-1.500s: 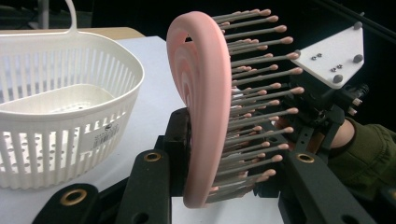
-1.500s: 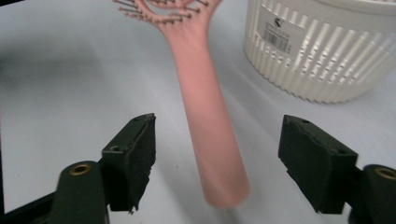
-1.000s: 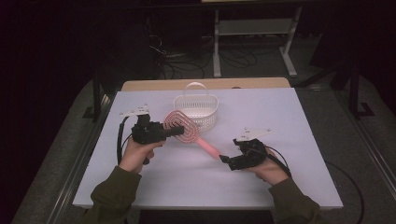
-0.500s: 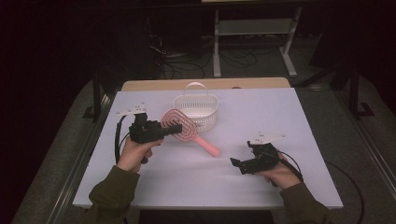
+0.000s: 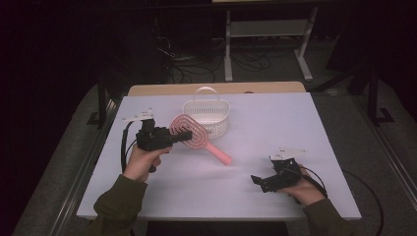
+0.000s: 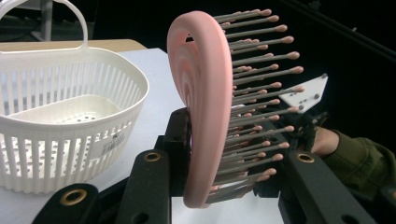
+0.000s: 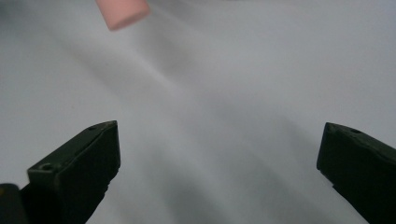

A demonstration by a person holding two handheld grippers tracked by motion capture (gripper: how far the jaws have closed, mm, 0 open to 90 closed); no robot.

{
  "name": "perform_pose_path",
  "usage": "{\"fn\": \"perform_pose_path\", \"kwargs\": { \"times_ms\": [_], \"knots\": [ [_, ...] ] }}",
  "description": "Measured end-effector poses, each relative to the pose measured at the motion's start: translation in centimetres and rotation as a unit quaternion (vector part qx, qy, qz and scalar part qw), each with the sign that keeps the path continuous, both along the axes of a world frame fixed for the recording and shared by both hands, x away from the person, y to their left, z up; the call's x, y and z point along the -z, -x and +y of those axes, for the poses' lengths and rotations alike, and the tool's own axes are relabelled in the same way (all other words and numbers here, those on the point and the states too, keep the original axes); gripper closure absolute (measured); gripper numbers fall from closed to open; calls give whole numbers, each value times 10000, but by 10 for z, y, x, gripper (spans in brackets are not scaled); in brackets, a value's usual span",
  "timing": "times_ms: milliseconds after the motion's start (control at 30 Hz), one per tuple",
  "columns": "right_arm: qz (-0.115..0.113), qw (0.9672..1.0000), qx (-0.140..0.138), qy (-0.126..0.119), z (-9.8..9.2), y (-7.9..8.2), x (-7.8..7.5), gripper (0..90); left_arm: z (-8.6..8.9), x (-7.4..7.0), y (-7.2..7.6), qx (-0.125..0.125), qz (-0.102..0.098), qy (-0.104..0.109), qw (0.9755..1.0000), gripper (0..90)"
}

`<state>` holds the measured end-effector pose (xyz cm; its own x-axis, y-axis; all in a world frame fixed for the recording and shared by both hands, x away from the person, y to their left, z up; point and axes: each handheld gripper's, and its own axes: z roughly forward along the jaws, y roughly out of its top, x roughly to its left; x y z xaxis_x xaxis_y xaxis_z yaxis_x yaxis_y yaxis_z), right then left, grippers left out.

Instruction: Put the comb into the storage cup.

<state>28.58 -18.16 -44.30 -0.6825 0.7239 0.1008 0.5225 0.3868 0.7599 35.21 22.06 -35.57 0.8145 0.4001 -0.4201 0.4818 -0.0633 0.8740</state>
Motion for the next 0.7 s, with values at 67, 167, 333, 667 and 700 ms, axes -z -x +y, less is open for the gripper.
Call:
{"fn": "perform_pose_path", "kwargs": {
  "times_ms": [67, 167, 333, 667, 700],
  "knots": [
    [62, 10000, -12, 45, -1, 1, 3, 0, 0, 0, -1, 14, 10, 23, 10000, 653],
    [38, 10000, -44, 58, -1, 0, 3, 0, -1, -1, -1, 22, 14, 18, 10000, 653],
    [7, 10000, -57, 49, 0, 0, 3, 0, -2, -7, -2, 38, -56, 37, 10000, 653],
    [-27, 10000, -78, 52, 1, 1, 2, 0, -2, -21, -9, 40, -208, 131, 9997, 652],
    [-33, 10000, -81, 45, 1, 1, 2, 0, -2, -23, -11, 34, -222, 156, 9996, 652]
  ]
}}
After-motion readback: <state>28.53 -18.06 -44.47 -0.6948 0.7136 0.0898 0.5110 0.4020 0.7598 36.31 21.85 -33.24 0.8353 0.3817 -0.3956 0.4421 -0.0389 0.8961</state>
